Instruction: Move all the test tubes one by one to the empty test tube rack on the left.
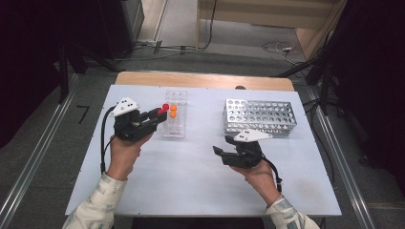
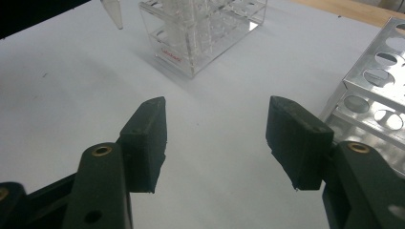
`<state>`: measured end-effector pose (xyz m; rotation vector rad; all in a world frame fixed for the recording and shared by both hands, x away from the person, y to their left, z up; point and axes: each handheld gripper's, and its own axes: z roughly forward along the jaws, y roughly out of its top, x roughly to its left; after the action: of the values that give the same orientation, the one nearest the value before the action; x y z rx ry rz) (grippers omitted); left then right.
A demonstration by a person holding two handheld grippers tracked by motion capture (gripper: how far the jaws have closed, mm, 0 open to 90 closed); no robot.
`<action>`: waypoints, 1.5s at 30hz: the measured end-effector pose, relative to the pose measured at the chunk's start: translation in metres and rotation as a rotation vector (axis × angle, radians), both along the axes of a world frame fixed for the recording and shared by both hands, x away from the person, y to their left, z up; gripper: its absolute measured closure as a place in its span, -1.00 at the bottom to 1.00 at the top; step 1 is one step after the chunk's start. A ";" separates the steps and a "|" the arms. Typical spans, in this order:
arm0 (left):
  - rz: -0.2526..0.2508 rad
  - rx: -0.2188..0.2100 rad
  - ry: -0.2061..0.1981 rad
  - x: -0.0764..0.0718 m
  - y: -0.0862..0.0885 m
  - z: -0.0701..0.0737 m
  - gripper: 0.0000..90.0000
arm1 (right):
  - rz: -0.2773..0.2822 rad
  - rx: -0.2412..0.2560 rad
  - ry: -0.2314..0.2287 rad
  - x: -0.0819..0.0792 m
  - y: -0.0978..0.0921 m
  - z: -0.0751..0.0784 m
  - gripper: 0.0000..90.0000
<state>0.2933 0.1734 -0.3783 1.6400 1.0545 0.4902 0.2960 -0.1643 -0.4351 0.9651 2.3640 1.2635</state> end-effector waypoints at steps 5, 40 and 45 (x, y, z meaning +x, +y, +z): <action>0.006 0.008 -0.004 0.003 0.002 0.005 0.56 | -0.003 0.003 0.001 0.000 -0.001 0.000 -0.16; 0.059 0.027 0.002 0.029 0.004 0.014 0.57 | -0.005 0.003 0.003 0.000 -0.002 0.001 -0.16; 0.062 0.032 -0.003 0.030 0.002 0.015 0.57 | -0.006 0.005 0.004 0.000 -0.002 0.001 -0.16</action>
<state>0.3238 0.1755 -0.3630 1.6384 1.1032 0.5525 0.2963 -0.1667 -0.4342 0.9768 2.3603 1.2675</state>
